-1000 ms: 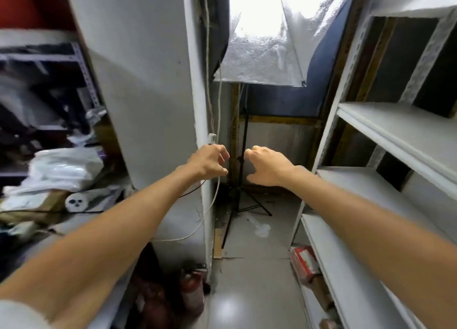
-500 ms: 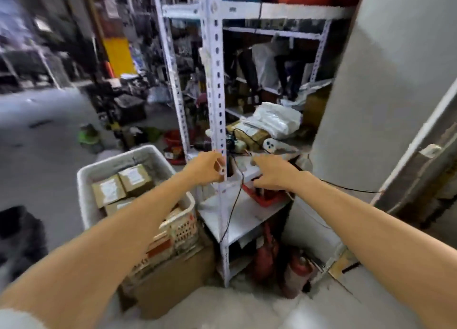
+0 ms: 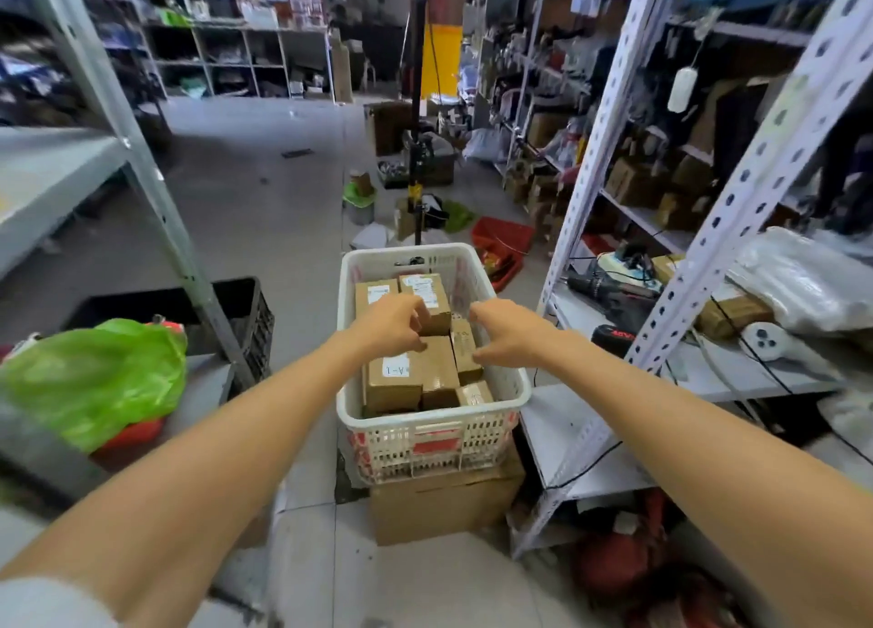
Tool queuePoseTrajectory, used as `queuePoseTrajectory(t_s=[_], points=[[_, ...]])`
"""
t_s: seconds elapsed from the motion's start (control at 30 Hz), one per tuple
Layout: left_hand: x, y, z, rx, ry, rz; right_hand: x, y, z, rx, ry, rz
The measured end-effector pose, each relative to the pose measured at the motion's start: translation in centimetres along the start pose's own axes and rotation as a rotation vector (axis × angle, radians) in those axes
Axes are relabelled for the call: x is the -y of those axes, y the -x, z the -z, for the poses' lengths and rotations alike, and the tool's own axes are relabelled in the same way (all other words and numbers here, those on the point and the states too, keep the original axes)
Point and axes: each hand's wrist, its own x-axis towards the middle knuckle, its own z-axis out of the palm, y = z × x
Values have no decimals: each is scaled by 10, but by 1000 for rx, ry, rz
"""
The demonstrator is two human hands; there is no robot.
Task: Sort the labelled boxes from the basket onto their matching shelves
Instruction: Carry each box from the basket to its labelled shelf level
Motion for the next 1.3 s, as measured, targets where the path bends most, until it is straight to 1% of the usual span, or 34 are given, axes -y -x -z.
queuePoseTrajectory(t_s=[0.13, 0.37, 0.53, 0.77, 0.87, 1.0, 1.07, 1.17, 1.3], points=[[35, -29, 6, 18, 25, 31, 2, -57, -11, 61, 15, -11], [84, -71, 12, 47, 64, 79, -4, -133, -22, 67, -14, -24], [110, -100, 9, 72, 65, 115, -17, -178, -33, 134, -1, -33], [130, -154, -9, 111, 74, 185, -47, -242, -60, 207, -27, 17], [136, -179, -29, 143, 83, 221, -65, -267, -79, 224, -89, 40], [145, -209, -71, 189, 115, 312, -97, -290, -117, 292, -95, 0], [147, -221, -98, 222, 131, 326, -115, -294, -141, 323, -108, -28], [148, -231, -140, 306, 144, 331, -141, -291, -183, 406, -169, -120], [158, -236, -193, 401, 155, 386, -165, -282, -240, 509, -192, -217]])
